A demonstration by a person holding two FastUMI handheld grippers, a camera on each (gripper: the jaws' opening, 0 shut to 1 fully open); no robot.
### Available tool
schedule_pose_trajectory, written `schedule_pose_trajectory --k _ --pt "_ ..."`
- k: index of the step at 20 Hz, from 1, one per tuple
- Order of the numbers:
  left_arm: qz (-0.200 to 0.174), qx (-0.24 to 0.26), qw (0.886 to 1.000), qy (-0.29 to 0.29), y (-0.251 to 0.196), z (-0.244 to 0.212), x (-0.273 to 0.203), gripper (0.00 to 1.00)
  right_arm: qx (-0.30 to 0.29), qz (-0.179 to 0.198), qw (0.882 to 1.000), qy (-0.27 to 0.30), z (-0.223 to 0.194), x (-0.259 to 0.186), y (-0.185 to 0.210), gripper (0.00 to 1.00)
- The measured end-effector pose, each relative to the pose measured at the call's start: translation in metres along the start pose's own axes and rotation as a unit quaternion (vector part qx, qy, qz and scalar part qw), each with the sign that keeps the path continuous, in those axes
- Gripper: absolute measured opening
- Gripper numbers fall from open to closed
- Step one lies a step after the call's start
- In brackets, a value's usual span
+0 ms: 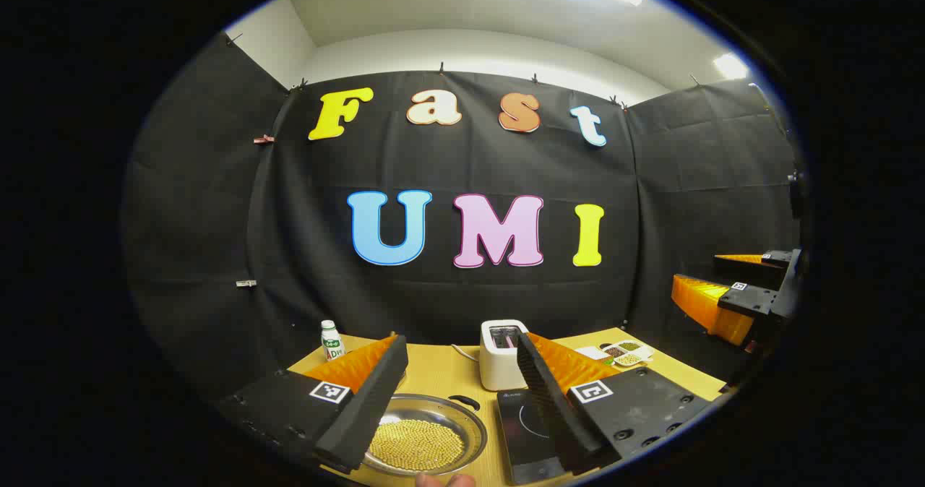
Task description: First push the handle of the pot to place it horizontally, then grasp the pot with both hands and set it on the induction cooktop.
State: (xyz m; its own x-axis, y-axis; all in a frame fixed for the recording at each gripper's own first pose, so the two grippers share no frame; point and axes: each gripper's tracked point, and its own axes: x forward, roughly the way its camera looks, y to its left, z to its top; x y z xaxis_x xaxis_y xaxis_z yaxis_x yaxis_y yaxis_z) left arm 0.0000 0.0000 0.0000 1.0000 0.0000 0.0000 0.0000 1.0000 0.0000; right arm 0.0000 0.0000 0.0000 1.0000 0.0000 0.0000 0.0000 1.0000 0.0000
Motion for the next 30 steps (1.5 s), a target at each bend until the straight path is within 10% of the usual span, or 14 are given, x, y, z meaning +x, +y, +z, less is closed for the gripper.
schedule_pose_trajectory --k 25,26,30 --pt "-0.007 -0.004 1.0 -0.013 0.002 0.008 -0.014 0.94 -0.005 -0.007 1.0 -0.002 0.005 -0.018 0.001 0.97" --pt "-0.011 -0.006 1.0 -0.013 0.0 0.007 -0.014 0.91 -0.006 -0.008 1.0 -0.002 0.006 -0.019 0.0 0.97" --pt "-0.037 0.016 0.999 0.02 -0.007 -0.009 -0.016 0.22 -0.008 -0.009 1.0 -0.004 0.007 -0.02 0.003 0.97"
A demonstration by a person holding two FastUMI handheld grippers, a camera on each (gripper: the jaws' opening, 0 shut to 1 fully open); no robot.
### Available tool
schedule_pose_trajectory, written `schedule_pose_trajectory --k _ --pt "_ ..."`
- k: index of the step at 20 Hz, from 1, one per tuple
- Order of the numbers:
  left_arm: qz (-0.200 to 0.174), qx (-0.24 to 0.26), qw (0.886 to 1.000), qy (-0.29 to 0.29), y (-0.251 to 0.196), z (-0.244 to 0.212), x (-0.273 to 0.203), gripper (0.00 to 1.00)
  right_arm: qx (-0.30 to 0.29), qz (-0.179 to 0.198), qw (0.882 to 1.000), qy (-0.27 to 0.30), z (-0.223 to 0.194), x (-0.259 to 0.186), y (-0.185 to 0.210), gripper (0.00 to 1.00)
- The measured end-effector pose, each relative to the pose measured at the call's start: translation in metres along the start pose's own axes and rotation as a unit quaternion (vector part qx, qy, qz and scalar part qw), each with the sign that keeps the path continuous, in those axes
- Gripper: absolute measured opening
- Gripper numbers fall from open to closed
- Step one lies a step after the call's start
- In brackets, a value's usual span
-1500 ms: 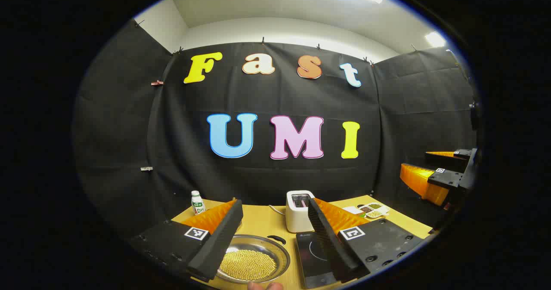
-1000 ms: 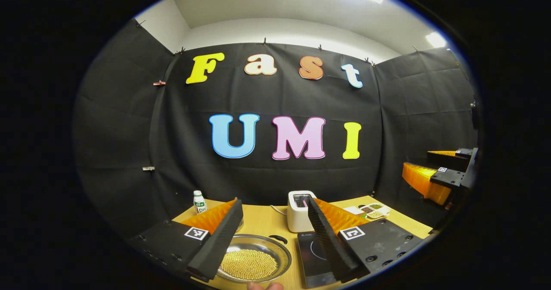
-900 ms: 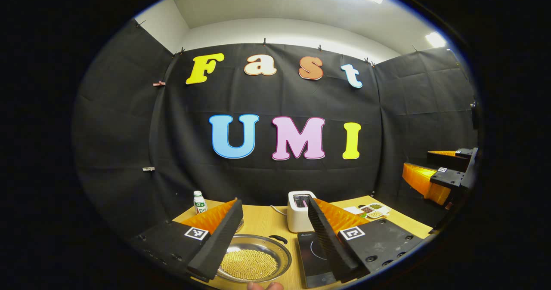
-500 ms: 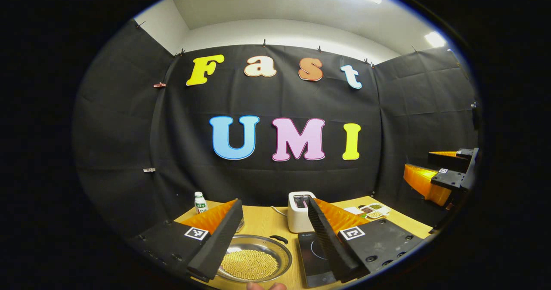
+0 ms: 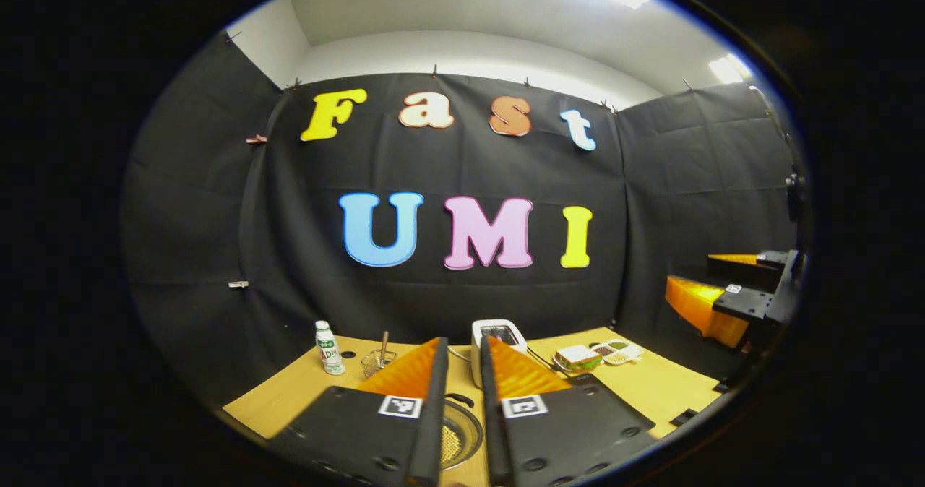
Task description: First push the handle of the pot to place it horizontally, then grasp the pot with both hands and set it on the induction cooktop.
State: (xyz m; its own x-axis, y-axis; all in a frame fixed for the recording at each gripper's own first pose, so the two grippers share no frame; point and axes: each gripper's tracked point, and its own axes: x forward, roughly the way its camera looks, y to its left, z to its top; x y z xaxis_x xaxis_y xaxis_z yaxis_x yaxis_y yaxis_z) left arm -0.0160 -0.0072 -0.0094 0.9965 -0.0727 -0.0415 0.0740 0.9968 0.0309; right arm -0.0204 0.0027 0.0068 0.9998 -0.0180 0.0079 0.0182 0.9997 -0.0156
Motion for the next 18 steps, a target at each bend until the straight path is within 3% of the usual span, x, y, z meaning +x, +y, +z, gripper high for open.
schedule_pose_trajectory --k 1,6,10,15,18 --pt "-0.002 0.009 1.0 0.015 0.001 -0.007 0.0 0.05 -0.001 0.001 1.0 0.0 0.0 -0.001 0.001 0.97" --pt "-0.047 0.017 0.995 0.089 -0.014 -0.044 -0.003 0.05 -0.006 0.006 1.0 0.002 -0.001 -0.002 0.009 0.97" --pt "-0.078 0.033 0.984 0.154 -0.018 -0.081 -0.011 0.05 -0.007 0.01 1.0 0.007 -0.006 -0.001 0.014 0.97" --pt "-0.117 0.009 0.957 0.265 -0.015 -0.142 -0.031 0.05 -0.007 0.015 1.0 0.017 -0.014 0.0 0.021 0.97" --pt "-0.145 -0.019 0.93 0.336 -0.012 -0.18 -0.047 0.05 -0.006 0.018 1.0 0.021 -0.018 0.003 0.025 0.97"
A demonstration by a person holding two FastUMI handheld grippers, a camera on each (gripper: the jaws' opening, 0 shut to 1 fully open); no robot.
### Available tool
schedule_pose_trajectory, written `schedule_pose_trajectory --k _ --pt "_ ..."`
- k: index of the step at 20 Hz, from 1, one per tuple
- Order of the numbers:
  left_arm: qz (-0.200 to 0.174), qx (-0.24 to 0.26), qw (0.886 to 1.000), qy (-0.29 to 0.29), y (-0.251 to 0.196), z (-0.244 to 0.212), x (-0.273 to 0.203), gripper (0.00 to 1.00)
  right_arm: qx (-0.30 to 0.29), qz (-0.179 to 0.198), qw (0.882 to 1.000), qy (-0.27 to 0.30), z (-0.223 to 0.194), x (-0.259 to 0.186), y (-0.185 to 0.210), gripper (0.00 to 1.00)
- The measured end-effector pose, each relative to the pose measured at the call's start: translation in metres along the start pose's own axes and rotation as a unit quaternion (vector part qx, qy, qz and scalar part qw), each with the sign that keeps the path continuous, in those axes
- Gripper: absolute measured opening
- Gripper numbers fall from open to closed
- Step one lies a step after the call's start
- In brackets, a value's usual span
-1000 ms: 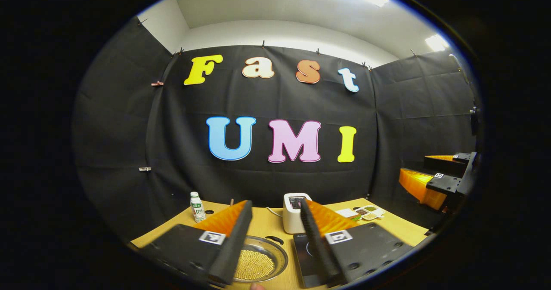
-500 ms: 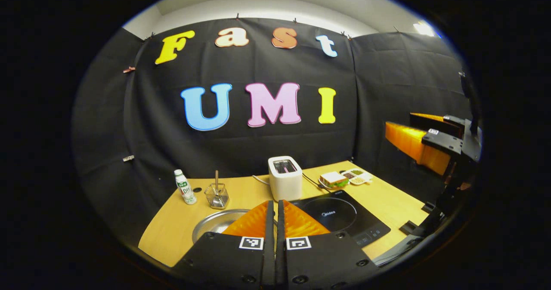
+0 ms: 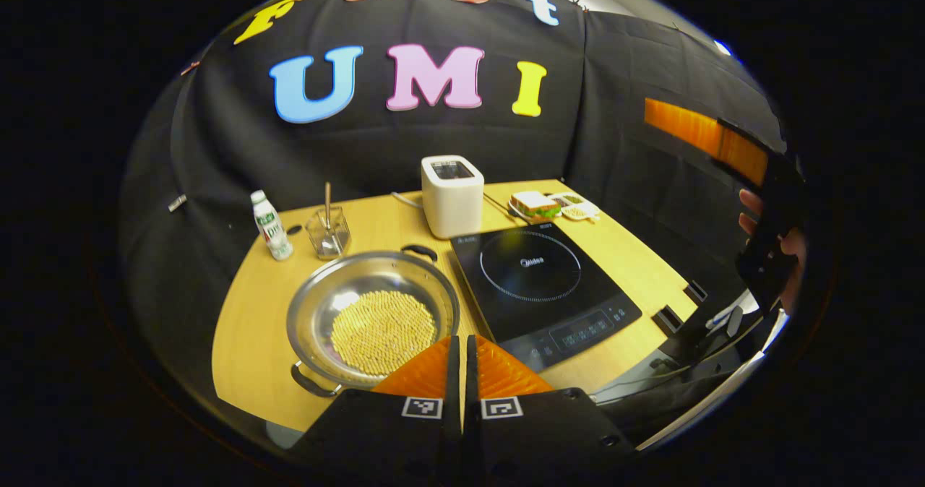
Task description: First push the handle of the pot to place it horizontally, then grasp the pot with both hands and set it on the induction cooktop.
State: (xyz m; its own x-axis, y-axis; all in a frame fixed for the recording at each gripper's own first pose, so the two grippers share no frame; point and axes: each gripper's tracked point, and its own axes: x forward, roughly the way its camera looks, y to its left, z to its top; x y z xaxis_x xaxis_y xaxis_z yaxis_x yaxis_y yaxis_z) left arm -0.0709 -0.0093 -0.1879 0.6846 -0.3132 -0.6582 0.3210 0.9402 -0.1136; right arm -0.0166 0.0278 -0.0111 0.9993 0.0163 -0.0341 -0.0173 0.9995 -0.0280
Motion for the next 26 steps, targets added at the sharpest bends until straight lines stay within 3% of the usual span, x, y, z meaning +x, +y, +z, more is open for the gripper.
schedule_pose_trajectory --k 7,14,21,26 --pt "-0.046 -0.098 0.985 0.132 0.033 -0.065 0.015 0.05 -0.005 0.008 1.0 0.014 -0.01 0.007 0.007 0.98" --pt "-0.011 -0.126 0.963 0.239 0.101 -0.103 0.028 0.05 -0.009 0.013 1.0 0.028 -0.02 0.013 0.004 0.98" --pt "0.02 -0.101 0.957 0.27 0.143 -0.111 0.045 0.05 -0.008 -0.003 0.999 0.033 -0.025 0.02 -0.008 0.98" --pt "0.02 -0.112 0.957 0.268 0.152 -0.111 0.047 0.05 -0.009 -0.01 0.999 0.035 -0.028 0.023 -0.013 0.98"
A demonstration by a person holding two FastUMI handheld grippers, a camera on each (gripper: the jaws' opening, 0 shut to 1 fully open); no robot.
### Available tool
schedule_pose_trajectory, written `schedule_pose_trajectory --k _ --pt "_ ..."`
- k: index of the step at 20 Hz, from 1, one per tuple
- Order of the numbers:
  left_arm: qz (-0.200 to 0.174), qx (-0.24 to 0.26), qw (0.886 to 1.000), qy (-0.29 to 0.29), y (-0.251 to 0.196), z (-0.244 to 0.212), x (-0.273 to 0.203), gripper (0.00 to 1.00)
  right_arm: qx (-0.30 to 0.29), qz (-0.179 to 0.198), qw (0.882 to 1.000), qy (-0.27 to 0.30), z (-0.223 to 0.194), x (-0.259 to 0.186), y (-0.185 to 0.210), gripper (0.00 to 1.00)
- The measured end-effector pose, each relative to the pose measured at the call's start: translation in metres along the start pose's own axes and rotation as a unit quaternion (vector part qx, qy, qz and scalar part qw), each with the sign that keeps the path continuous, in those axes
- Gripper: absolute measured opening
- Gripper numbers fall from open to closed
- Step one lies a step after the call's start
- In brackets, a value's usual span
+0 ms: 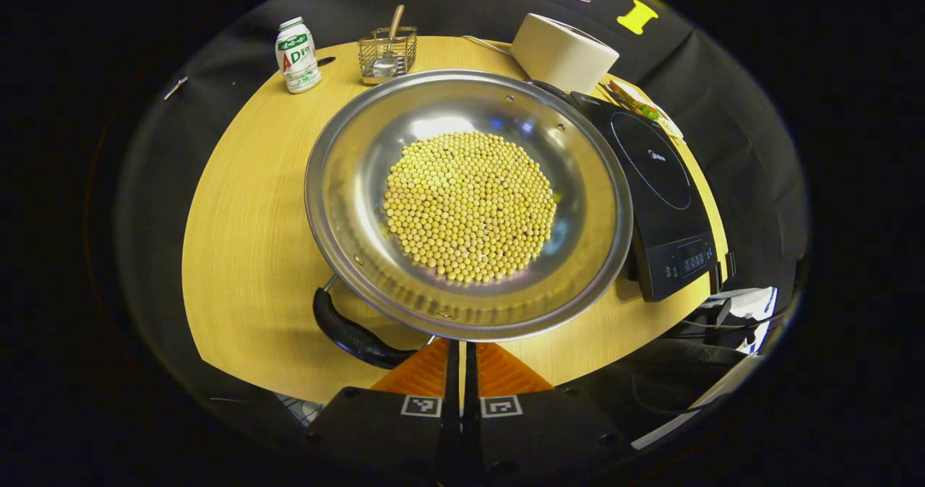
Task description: First push the handle of the pot to place it horizontally, then grasp the pot with both hands and set it on the induction cooktop.
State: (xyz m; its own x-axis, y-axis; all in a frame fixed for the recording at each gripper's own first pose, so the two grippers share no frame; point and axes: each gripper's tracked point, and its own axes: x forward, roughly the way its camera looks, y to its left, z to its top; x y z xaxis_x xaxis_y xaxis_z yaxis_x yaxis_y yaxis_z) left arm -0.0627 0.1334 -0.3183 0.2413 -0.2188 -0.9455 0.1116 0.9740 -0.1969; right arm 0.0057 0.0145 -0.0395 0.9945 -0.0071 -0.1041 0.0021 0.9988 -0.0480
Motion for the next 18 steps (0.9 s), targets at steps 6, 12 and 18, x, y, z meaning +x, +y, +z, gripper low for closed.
schedule_pose_trajectory --k 6,12,18 --pt "0.034 -0.021 0.999 0.002 0.043 0.008 0.0 0.05 -0.003 0.0 1.0 0.003 -0.002 0.001 0.001 0.98" --pt "0.08 -0.068 0.994 -0.012 0.098 0.023 0.0 0.06 -0.006 0.003 1.0 0.01 -0.008 0.003 0.004 0.98" --pt "0.104 -0.096 0.989 -0.04 0.132 0.051 0.001 0.05 -0.012 0.006 1.0 0.018 -0.013 0.001 0.008 0.98"
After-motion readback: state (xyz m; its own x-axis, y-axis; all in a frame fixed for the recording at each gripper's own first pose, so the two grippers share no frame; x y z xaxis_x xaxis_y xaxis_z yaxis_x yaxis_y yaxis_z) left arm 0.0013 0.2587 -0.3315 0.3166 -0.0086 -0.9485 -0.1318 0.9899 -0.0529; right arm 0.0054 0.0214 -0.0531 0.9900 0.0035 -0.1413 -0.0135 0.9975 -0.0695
